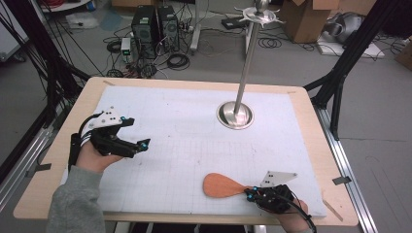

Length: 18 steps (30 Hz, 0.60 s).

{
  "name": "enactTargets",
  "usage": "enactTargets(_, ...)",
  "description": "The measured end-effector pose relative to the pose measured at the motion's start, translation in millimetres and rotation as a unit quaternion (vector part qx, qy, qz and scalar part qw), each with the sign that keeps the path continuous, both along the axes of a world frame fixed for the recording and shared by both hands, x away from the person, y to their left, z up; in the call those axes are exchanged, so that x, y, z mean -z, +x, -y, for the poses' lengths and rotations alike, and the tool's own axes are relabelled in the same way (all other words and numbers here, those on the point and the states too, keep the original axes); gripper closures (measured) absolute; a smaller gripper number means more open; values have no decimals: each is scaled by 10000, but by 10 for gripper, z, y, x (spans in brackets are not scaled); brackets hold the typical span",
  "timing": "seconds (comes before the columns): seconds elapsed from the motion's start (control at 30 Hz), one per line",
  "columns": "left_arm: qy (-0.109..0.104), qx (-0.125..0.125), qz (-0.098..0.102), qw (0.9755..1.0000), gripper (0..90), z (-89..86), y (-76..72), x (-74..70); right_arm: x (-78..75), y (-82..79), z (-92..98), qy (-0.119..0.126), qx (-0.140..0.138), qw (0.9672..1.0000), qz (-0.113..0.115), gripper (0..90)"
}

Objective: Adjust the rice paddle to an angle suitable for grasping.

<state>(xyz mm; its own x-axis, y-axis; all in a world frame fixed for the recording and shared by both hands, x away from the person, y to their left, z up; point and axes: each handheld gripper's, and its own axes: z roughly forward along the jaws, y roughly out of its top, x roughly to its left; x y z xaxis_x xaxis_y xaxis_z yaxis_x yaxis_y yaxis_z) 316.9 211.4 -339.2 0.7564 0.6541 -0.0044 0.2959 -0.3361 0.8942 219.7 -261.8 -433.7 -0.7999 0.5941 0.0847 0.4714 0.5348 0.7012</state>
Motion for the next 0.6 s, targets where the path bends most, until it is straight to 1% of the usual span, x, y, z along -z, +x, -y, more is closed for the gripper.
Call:
enactTargets(0.07,-4,2,-7,10000,68,1,1,1,34,9,4,-125,24,9999,-38,891)
enactTargets(0.13,9,5,-8,10000,67,-1,2,1,37,12,13,-102,39,9999,-45,891)
enactTargets(0.23,10,-16,-10,10000,68,1,-7,6,39,39,18,-154,164,9997,4,891)
enactTargets(0.33,35,-19,-6,10000,68,-4,-15,9,40,61,12,-172,183,9997,17,891)
enactTargets(0.4,44,-44,-8,10000,68,-22,-38,14,41,104,-7,-210,250,9994,75,891)
enactTargets(0.53,54,-117,-17,9999,68,-55,-72,21,39,167,-36,-246,287,9992,115,891)
enactTargets(0.57,82,-158,-12,9998,68,-86,-103,24,41,224,-50,-256,330,9990,135,891)
enactTargets(0.6,82,-158,-12,9998,68,-86,-103,24,40,255,-59,-272,360,9989,161,892)
